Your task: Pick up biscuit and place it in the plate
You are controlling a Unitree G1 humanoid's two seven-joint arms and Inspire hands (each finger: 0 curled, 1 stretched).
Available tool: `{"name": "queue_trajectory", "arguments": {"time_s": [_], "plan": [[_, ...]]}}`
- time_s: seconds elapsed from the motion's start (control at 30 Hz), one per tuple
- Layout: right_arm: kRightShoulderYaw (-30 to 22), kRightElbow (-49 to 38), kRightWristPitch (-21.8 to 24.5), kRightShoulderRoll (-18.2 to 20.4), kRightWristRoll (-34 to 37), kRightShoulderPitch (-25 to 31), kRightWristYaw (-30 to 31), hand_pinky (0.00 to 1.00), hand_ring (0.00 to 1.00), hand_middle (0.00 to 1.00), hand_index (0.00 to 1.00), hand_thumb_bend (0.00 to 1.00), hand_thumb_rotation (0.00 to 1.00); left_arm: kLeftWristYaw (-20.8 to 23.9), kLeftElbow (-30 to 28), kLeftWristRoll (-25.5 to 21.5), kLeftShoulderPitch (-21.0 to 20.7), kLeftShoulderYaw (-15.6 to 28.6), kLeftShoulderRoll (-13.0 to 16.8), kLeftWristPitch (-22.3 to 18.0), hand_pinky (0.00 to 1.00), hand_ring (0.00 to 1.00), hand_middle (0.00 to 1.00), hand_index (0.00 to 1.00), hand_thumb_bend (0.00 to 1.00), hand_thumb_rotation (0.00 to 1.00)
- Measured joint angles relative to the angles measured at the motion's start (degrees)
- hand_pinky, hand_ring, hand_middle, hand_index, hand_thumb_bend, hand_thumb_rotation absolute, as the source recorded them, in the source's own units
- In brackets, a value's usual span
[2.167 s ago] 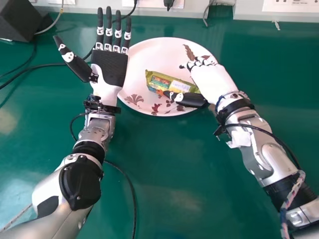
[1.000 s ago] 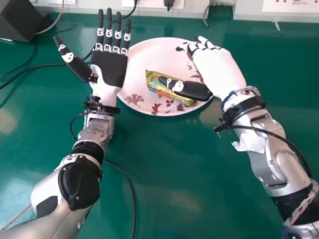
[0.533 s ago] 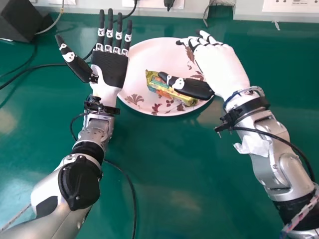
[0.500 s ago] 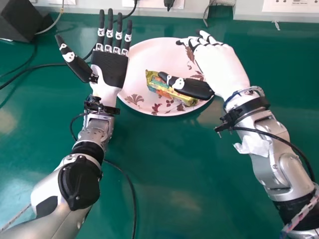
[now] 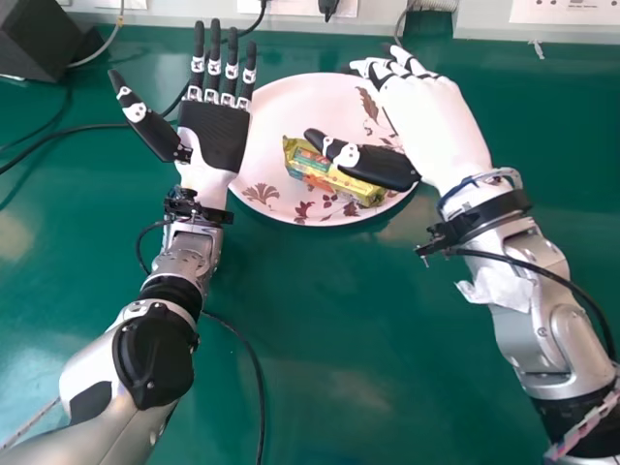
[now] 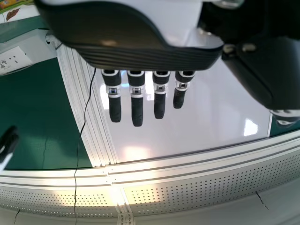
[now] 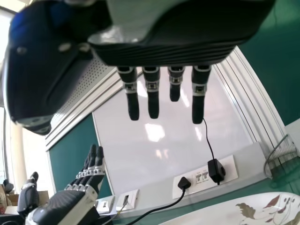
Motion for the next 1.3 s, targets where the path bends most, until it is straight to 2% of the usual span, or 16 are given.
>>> {"name": "queue_trajectory", "arguments": {"time_s": [0.3,0.43,0.8,1.1,1.3], "plan": [[-1.86,-2.04,-0.5,0.42,1.65,0.96,-0.56,0.73,0.85,0.88,0.86,0.88,0.62,0.11,0.18,0.0,0.0,0.0,0.06,-0.17,0.81,0.85,0.93,1.0,0.95,0.45],[-2.91,-2.05,-2.26,0.56,3.58,1.66,-2.03,0.73,0.87,0.88,0.85,0.88,0.65,0.16,0.25,0.0,0.0,0.0,0.1,-0.17,0.82,0.87,0.94,1.0,0.95,0.43],[-5.75,-1.87,-4.94,0.59,6.31,2.59,-4.45,0.85,0.93,0.88,0.84,0.9,0.65,1.83,0.26,0.0,0.0,0.01,0.07,-1.82,0.83,0.88,0.94,1.0,0.95,0.51],[-8.24,-2.36,-7.14,1.92,10.78,4.13,-5.87,0.88,0.96,0.93,0.88,0.89,0.66,1.88,0.27,0.01,0.0,0.01,0.06,-2.44,0.8,0.87,0.94,1.0,0.96,0.43],[-9.34,-3.52,-8.26,2.31,12.9,4.66,-6.21,0.92,1.0,0.99,0.98,0.88,0.66,1.45,0.28,0.06,0.0,0.0,0.1,-2.8,0.77,0.88,0.95,1.0,0.96,0.41]]}}
